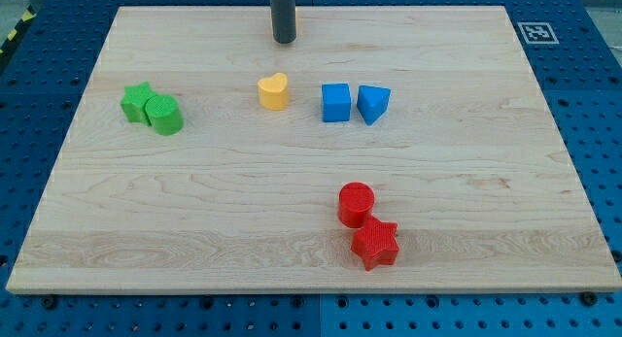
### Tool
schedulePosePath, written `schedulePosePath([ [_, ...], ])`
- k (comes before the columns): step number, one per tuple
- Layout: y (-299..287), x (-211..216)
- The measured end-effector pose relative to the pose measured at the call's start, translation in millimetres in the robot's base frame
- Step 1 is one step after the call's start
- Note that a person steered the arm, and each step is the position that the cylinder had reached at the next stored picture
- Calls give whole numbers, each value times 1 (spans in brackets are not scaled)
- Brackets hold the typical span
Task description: Slide the yellow heart towards the yellow hexagon
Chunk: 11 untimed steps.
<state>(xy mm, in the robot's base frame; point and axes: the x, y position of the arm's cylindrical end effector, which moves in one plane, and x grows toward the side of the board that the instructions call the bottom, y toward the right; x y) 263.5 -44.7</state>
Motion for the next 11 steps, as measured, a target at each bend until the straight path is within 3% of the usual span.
schedulePosePath([
  [2,-76,47],
  [4,-57,148],
  [9,8,129],
  [11,9,122],
])
